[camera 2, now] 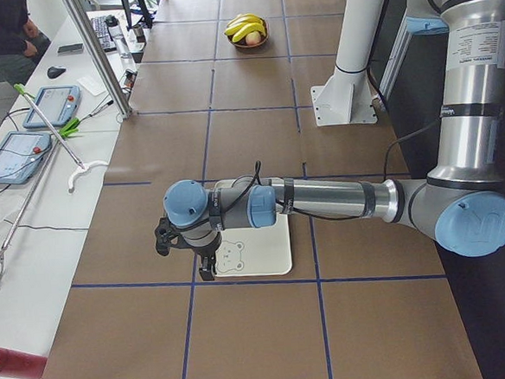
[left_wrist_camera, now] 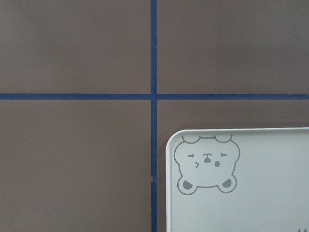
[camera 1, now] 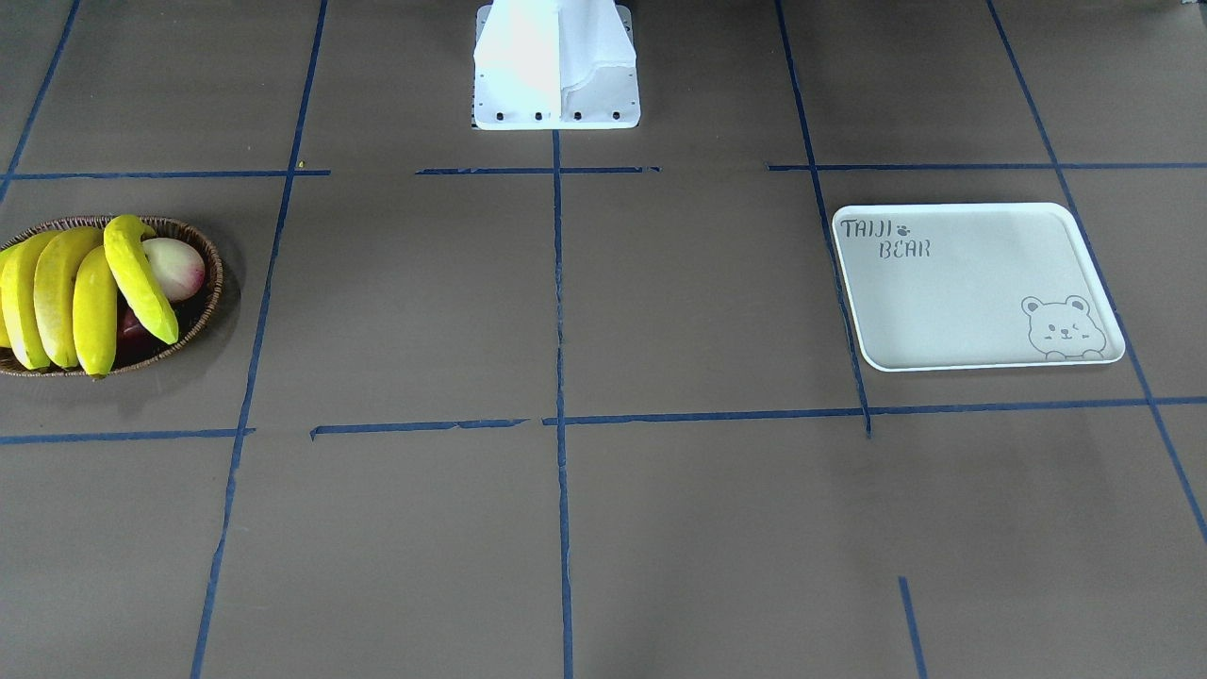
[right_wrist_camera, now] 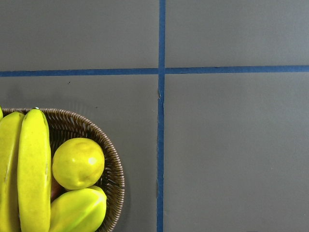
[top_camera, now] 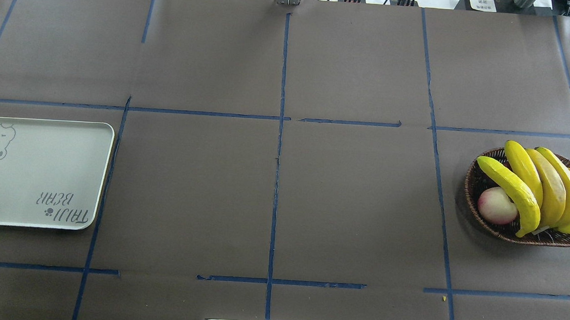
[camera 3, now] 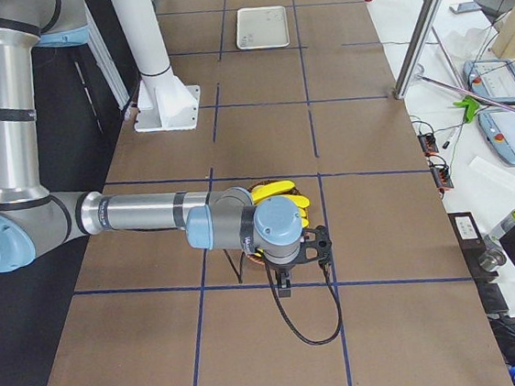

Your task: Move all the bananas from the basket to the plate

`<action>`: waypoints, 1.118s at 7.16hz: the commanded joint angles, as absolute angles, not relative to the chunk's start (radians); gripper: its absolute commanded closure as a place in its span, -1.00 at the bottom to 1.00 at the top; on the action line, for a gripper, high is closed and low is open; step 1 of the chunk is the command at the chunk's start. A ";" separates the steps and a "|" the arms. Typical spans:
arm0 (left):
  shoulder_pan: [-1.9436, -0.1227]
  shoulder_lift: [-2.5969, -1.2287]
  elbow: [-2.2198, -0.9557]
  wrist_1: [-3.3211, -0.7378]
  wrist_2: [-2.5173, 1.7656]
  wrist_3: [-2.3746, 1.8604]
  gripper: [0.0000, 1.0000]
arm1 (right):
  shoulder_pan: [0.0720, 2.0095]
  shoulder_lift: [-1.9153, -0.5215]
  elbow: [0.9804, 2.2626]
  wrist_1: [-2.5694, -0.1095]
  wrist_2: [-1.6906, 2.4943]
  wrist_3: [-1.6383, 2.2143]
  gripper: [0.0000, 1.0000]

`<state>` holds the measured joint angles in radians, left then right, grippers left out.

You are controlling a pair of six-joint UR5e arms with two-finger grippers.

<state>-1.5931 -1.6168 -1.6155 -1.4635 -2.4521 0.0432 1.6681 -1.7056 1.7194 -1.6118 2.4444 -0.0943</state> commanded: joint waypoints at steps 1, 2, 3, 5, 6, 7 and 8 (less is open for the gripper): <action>-1.594 -1.620 -1.609 -1.465 -2.453 0.040 -1.00 | 1.674 -1.713 1.765 -1.620 2.444 -0.081 -1.00; -1.592 -1.623 -1.615 -1.465 -2.453 0.035 -1.00 | 1.674 -1.709 1.764 -1.615 2.442 -0.081 -1.00; -1.589 -1.632 -1.612 -1.465 -2.453 0.031 -1.00 | 1.674 -1.709 1.769 -1.612 2.445 -0.081 -1.00; -1.588 -1.652 -1.615 -1.465 -2.456 0.028 -1.00 | 1.672 -1.703 1.758 -1.611 2.441 -0.083 -1.00; -1.588 -1.652 -1.615 -1.466 -2.456 0.031 -1.00 | 1.672 -1.706 1.764 -1.609 2.445 -0.081 -1.00; -1.586 -1.652 -1.602 -1.468 -2.456 0.041 -1.00 | 1.672 -1.703 1.769 -1.609 2.445 -0.081 -1.00; -1.585 -1.652 -1.606 -1.468 -2.457 0.037 -1.00 | 1.672 -1.700 1.769 -1.609 2.445 -0.080 -1.00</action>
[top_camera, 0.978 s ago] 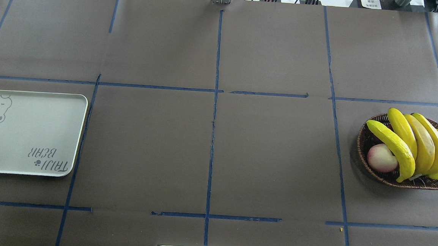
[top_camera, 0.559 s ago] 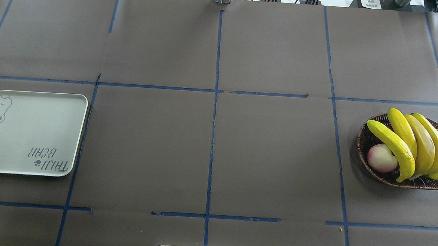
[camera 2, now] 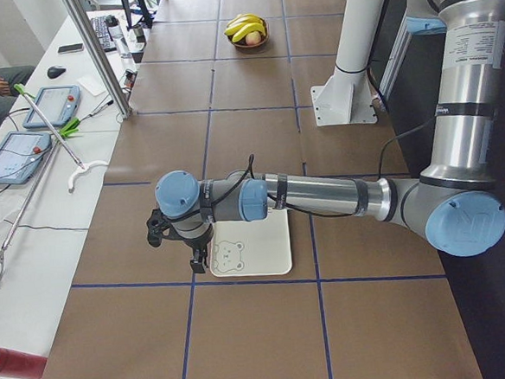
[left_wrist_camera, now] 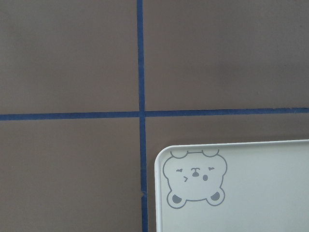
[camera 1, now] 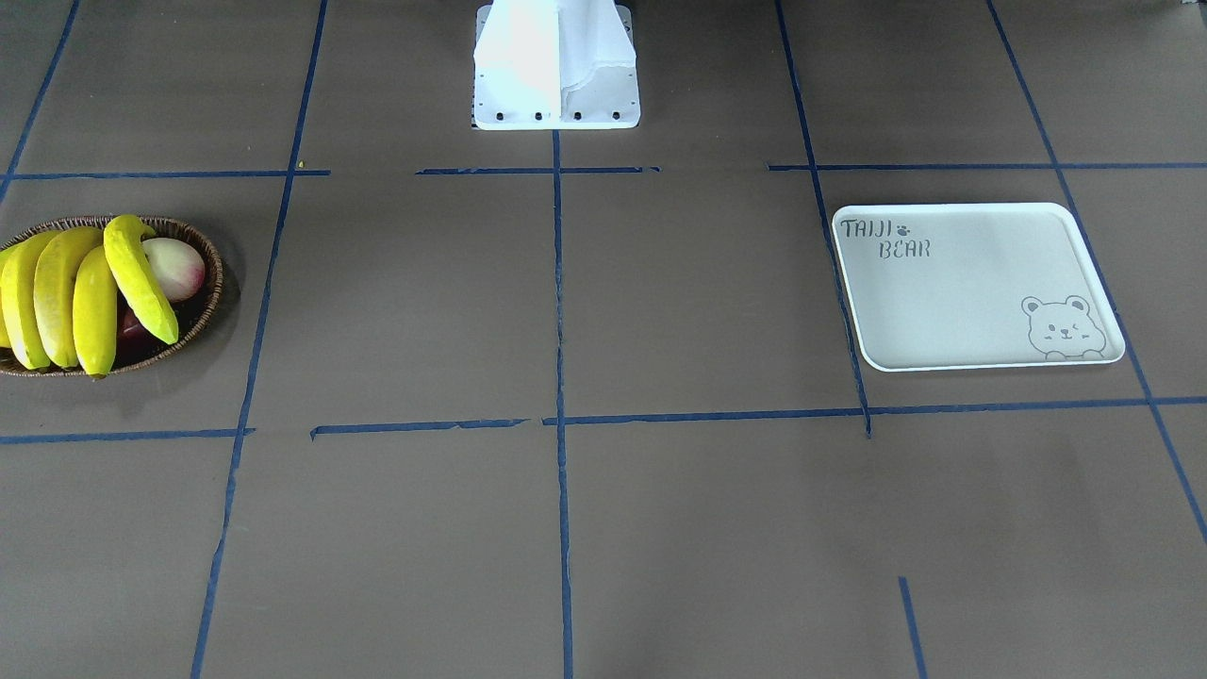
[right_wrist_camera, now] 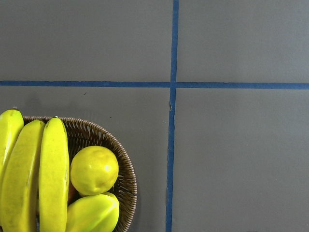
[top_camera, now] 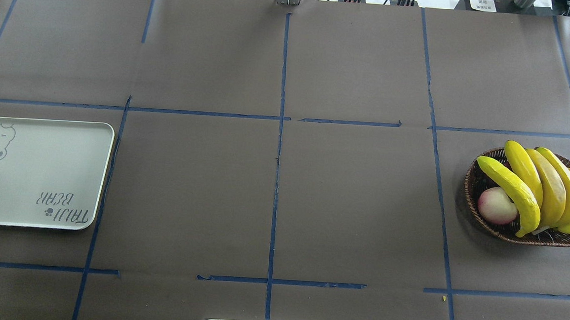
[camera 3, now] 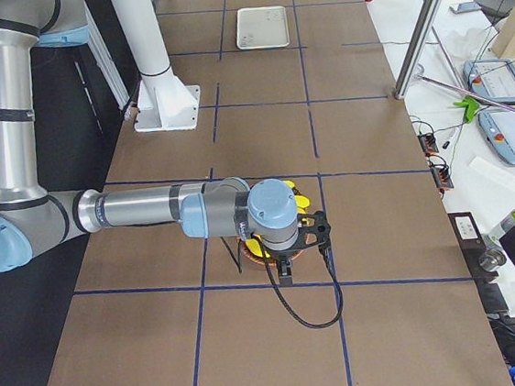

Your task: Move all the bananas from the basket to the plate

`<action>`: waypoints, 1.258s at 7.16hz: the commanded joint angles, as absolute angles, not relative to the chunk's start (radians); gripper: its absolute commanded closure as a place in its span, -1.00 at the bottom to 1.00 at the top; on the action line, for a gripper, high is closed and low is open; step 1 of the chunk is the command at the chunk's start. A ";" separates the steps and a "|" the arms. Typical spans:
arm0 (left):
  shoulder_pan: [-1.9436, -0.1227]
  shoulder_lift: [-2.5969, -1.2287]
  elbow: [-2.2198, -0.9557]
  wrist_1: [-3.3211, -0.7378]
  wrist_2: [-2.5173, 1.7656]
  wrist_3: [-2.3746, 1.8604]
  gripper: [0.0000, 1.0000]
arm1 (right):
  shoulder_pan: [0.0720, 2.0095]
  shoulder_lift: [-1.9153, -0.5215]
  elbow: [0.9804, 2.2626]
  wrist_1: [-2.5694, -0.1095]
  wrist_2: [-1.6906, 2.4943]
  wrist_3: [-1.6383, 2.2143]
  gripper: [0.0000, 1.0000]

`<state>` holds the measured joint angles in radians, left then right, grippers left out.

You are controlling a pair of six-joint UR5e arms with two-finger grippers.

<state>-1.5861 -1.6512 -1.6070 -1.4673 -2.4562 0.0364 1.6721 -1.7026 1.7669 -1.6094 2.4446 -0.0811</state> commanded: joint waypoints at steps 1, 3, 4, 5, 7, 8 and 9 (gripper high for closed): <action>-1.585 -1.652 -1.615 -1.468 -2.456 0.031 -1.00 | 1.672 -1.700 1.790 -1.615 2.445 -0.080 -1.00; -1.585 -1.652 -1.608 -1.468 -2.456 0.034 -1.00 | 1.671 -1.697 1.843 -1.614 2.439 -0.081 -1.00; -1.583 -1.651 -1.600 -1.468 -2.456 0.038 -1.00 | 1.660 -1.698 1.858 -1.609 2.441 -0.083 -1.00; -1.583 -1.648 -1.600 -1.468 -2.457 0.040 -1.00 | 1.620 -1.698 1.897 -1.609 2.472 -0.075 -1.00; -1.583 -1.643 -1.605 -1.468 -2.457 0.037 -1.00 | 1.476 -1.704 1.983 -1.583 2.487 0.062 -1.00; -1.583 -1.644 -1.605 -1.468 -2.459 0.031 -1.00 | 1.433 -1.706 1.985 -1.493 2.491 0.204 -1.00; -1.582 -1.647 -1.605 -1.468 -2.459 0.034 -1.00 | 1.345 -1.713 1.997 -1.336 2.478 0.432 -1.00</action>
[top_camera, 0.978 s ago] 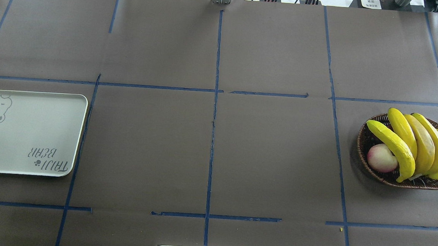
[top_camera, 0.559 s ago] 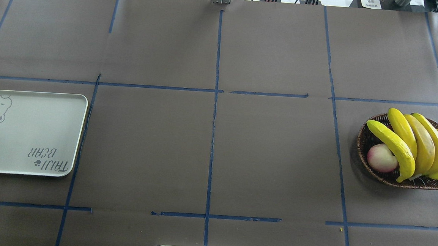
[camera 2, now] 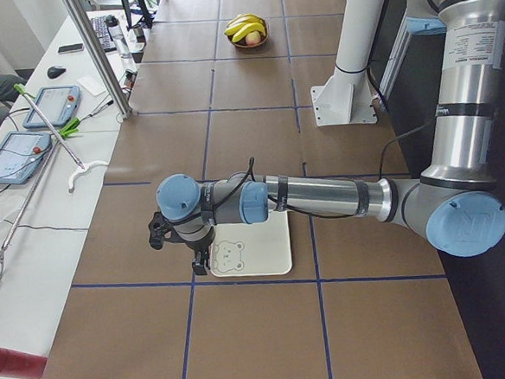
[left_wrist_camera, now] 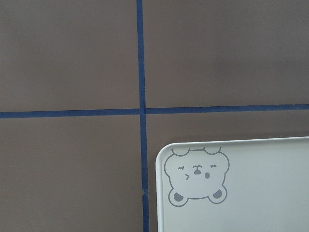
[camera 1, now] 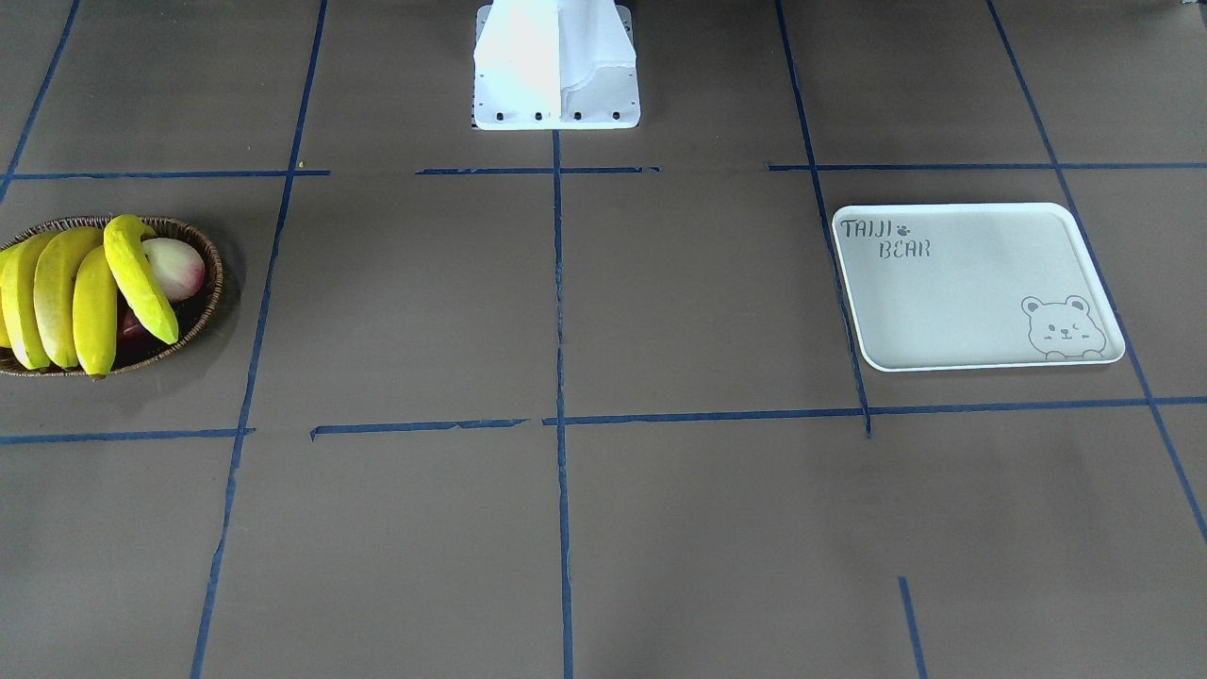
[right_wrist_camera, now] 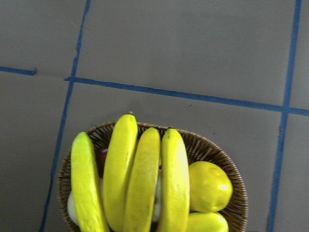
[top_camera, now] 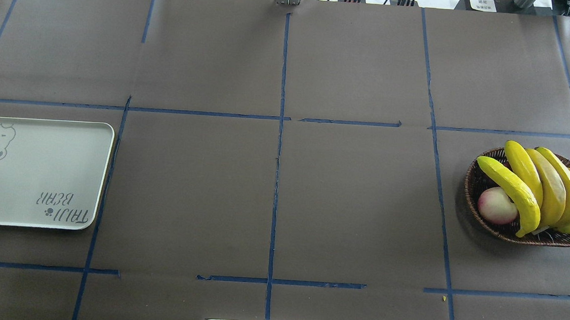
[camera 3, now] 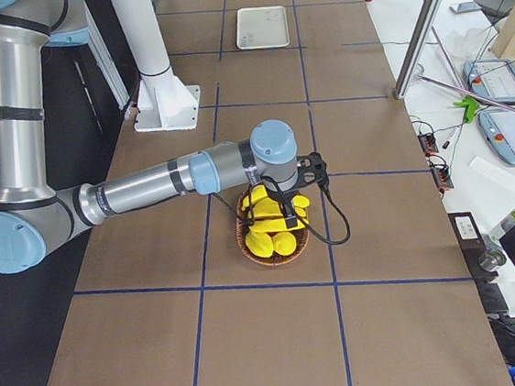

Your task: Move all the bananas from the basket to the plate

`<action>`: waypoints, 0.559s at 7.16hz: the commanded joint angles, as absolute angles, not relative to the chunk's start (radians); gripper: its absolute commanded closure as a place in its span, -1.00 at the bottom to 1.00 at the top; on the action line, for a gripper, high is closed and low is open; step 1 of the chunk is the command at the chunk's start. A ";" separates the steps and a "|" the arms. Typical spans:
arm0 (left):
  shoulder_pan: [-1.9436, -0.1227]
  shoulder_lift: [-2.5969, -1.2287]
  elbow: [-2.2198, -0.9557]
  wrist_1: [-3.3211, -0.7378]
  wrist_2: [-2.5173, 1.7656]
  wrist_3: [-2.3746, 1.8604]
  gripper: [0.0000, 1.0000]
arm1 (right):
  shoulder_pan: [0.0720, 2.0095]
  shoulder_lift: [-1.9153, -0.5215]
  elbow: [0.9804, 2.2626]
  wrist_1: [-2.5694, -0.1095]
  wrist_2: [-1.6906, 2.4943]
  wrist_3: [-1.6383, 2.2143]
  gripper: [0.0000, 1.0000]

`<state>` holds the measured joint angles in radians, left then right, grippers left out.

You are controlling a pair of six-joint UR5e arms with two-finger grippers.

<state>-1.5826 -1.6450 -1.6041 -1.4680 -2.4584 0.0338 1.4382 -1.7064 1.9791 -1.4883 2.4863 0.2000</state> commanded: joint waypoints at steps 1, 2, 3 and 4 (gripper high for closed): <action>-1.583 -1.647 -1.608 -1.468 -2.459 0.035 -1.00 | 1.228 -1.777 1.997 -1.148 2.392 0.560 -1.00; -1.582 -1.647 -1.606 -1.470 -2.460 0.038 -1.00 | 1.110 -1.811 1.994 -1.056 2.297 0.615 -1.00; -1.582 -1.651 -1.602 -1.480 -2.461 0.037 -1.00 | 1.071 -1.812 1.997 -1.049 2.287 0.617 -0.98; -1.582 -1.651 -1.598 -1.489 -2.461 0.035 -1.00 | 1.031 -1.809 1.999 -1.049 2.270 0.617 -0.97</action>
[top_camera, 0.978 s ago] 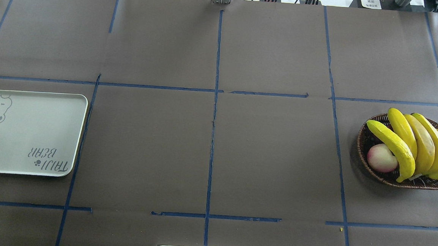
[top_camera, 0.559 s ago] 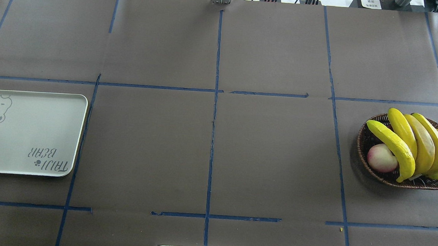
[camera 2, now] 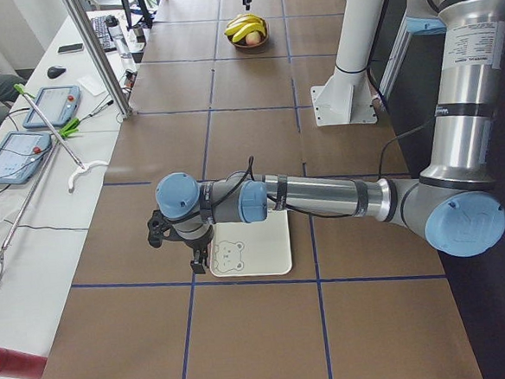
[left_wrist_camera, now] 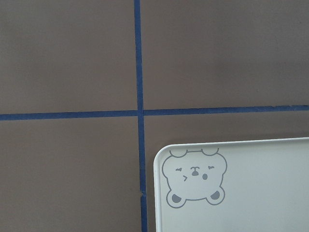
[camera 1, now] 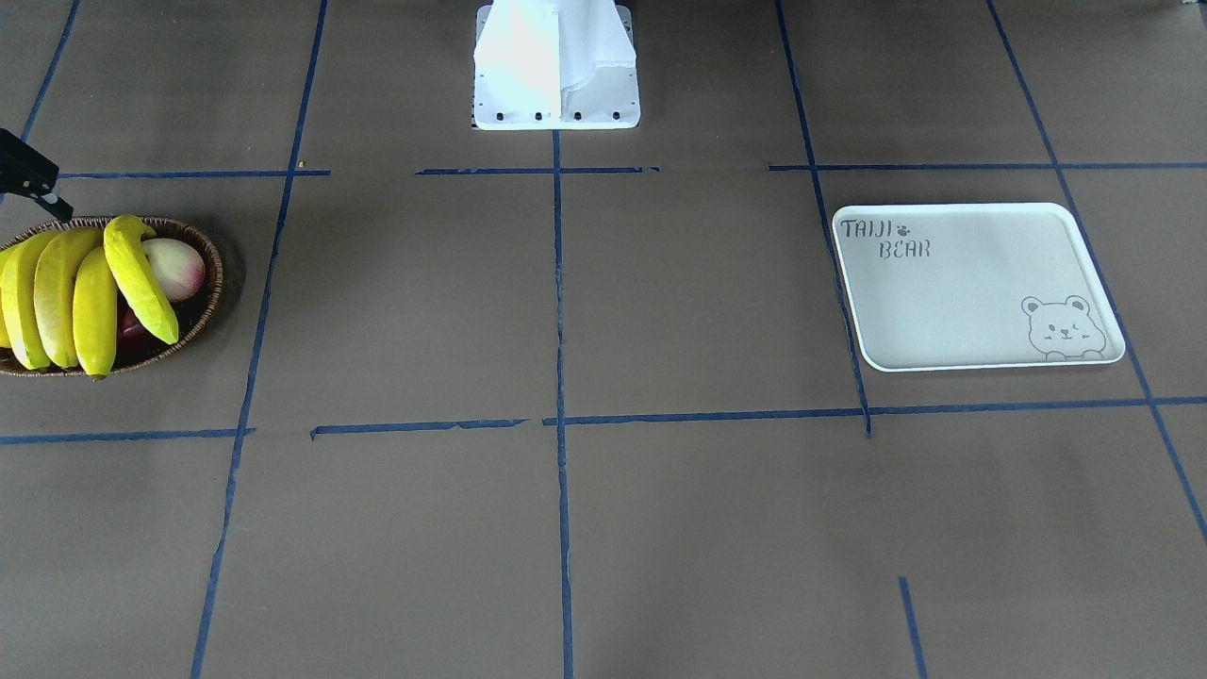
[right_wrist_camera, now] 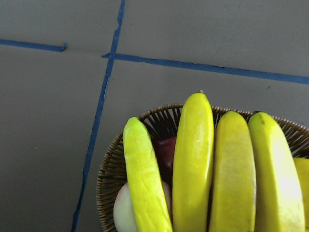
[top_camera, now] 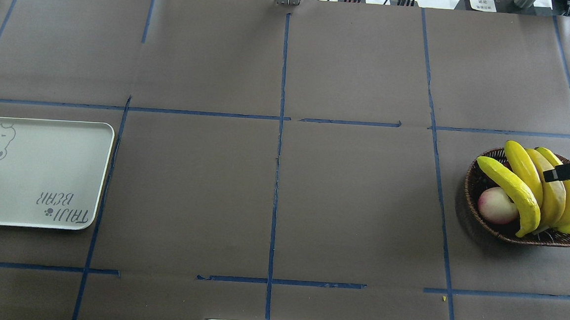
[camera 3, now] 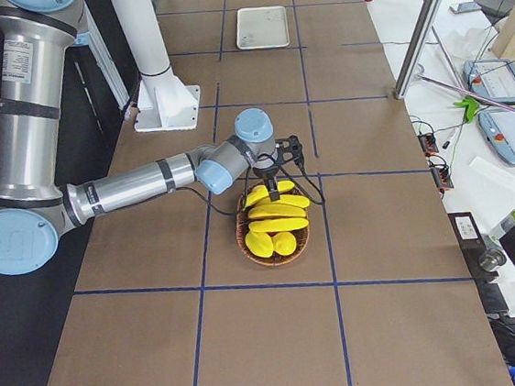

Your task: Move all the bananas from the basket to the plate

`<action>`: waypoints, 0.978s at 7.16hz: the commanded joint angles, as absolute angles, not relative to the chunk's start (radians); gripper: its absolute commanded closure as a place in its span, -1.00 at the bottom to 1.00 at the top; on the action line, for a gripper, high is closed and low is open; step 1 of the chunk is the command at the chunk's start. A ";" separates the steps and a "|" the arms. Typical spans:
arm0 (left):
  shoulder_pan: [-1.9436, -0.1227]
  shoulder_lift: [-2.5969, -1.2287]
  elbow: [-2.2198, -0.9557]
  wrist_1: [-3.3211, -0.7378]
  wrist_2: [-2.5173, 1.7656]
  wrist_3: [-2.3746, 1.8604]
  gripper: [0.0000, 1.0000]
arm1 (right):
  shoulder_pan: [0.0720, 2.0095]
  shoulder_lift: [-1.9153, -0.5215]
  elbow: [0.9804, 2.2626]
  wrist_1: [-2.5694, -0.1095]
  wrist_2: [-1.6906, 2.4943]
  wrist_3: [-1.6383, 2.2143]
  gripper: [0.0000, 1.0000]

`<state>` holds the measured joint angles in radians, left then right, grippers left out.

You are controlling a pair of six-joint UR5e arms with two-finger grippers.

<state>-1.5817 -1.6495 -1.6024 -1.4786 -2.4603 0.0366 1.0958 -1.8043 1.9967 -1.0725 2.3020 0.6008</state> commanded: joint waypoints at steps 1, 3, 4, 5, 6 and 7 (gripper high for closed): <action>-1.582 -1.651 -1.598 -1.489 -2.461 0.029 -1.00 | 1.011 -1.809 1.999 -1.049 2.255 0.615 -0.92; -1.578 -1.652 -1.601 -1.491 -2.461 0.003 -1.00 | 0.956 -1.815 1.997 -1.051 2.212 0.612 -0.61; -1.580 -1.652 -1.601 -1.491 -2.461 0.002 -1.00 | 0.924 -1.816 1.997 -1.051 2.176 0.612 -0.56; -1.580 -1.654 -1.603 -1.491 -2.462 0.002 -1.00 | 0.919 -1.818 1.996 -1.051 2.174 0.606 -0.48; -1.580 -1.654 -1.605 -1.491 -2.462 0.002 -1.00 | 0.913 -1.818 1.991 -1.052 2.172 0.604 -0.45; -1.580 -1.654 -1.605 -1.491 -2.462 0.002 -1.00 | 0.913 -1.818 1.985 -1.052 2.172 0.604 -0.45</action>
<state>-1.5799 -1.6533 -1.6037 -1.4910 -2.4618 0.0017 0.9172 -1.8173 1.9913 -1.0517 2.1747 0.6057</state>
